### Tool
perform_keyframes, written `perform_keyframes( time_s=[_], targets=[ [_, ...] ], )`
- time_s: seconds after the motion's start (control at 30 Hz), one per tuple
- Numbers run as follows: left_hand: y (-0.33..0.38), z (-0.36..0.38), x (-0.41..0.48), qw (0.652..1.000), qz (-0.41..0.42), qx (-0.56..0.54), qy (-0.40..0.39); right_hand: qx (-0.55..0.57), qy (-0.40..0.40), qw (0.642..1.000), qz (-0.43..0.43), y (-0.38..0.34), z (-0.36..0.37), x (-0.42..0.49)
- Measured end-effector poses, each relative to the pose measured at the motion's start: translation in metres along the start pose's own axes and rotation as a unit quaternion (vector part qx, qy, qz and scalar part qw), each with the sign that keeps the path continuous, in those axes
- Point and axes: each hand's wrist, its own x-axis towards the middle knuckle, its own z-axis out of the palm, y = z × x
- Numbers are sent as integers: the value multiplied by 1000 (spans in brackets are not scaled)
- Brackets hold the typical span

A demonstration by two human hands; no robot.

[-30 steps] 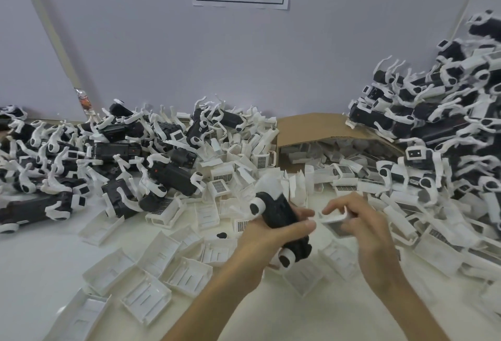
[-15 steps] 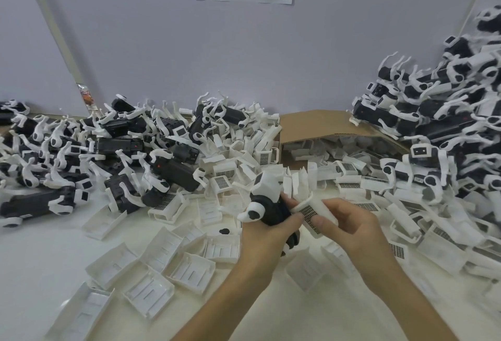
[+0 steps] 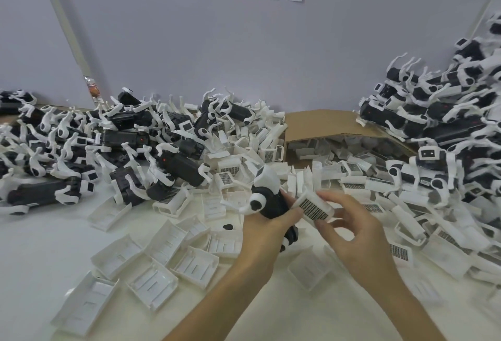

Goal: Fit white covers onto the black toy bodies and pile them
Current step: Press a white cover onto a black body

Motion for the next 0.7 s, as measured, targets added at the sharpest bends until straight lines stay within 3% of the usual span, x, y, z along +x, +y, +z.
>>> perform_keyframes(
  time_s=[0.07,0.13,0.23,0.37,0.53,0.7],
  targets=[
    [-1,0,-1,1000,-2,1,-13,-83,16,994,-67,2,4,-3],
    [-1,0,-1,999,1,-13,-34,-98,1,992,-85,4,4,-4],
    [1,0,-1,998,-6,-36,-57,-103,-56,992,-46,7,5,-4],
    [2,2,-3,991,-54,-60,-105,-121,-26,992,7,11,3,-3],
    [-2,3,-2,991,-57,-54,-104,9,-16,998,58,8,-6,2],
    [0,2,0,994,-19,-42,-97,118,-47,992,23,-5,-4,0]
  ],
)
